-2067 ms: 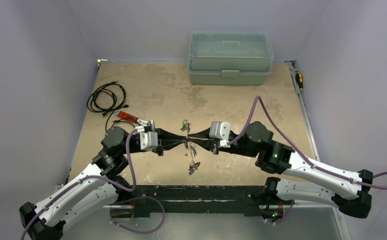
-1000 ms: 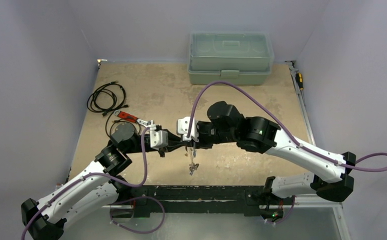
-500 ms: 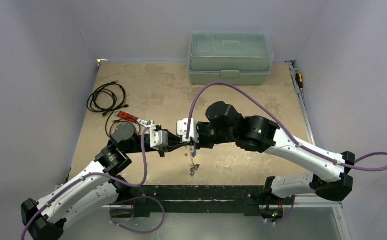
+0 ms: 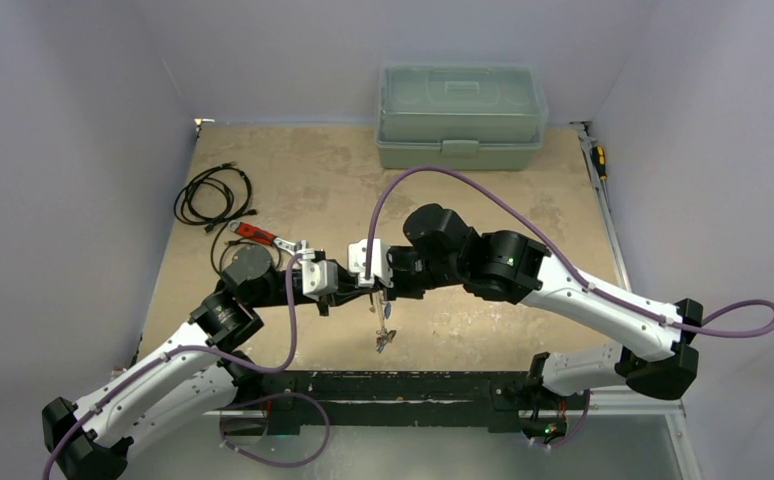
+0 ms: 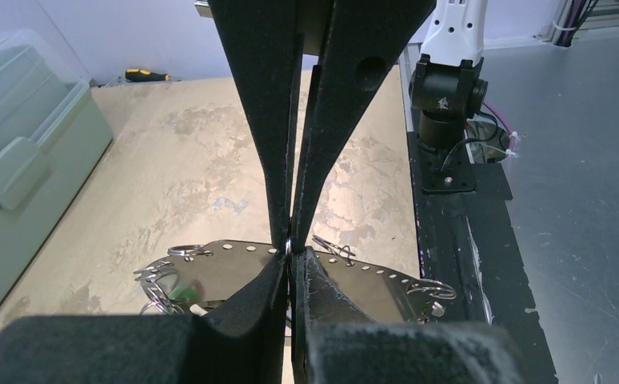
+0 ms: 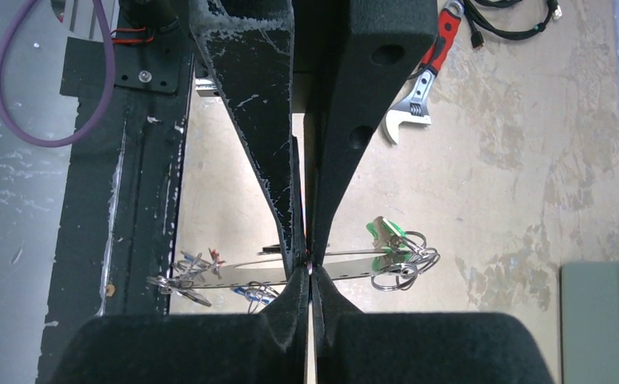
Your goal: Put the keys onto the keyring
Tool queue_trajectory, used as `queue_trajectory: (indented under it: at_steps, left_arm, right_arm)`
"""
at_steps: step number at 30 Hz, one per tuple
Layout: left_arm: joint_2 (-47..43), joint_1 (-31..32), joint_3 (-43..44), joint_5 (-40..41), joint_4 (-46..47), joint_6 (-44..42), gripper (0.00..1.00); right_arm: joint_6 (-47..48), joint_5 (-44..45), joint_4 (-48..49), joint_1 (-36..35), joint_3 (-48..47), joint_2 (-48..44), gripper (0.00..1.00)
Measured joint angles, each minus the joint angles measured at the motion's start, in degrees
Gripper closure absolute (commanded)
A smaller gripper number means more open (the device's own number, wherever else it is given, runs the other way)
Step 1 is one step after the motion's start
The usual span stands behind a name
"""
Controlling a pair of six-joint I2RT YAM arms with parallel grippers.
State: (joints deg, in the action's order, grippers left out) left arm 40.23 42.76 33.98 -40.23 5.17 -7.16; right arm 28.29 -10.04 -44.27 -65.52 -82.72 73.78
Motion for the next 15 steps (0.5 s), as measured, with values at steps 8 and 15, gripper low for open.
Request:
queue_trajectory:
  at_steps: [8, 15]
  left_arm:
    - [-1.3, 0.0, 0.0, 0.6, -0.1, -0.3, 0.63]
    - [-4.4, 0.0, 0.0, 1.0, 3.7, -0.5, 0.68]
  right_arm:
    - [-1.3, 1.0, 9.1, 0.0, 6.9, -4.6, 1.0]
    - [-3.9, 2.2, 20.7, 0.0, 16.6, -12.7, 1.0]
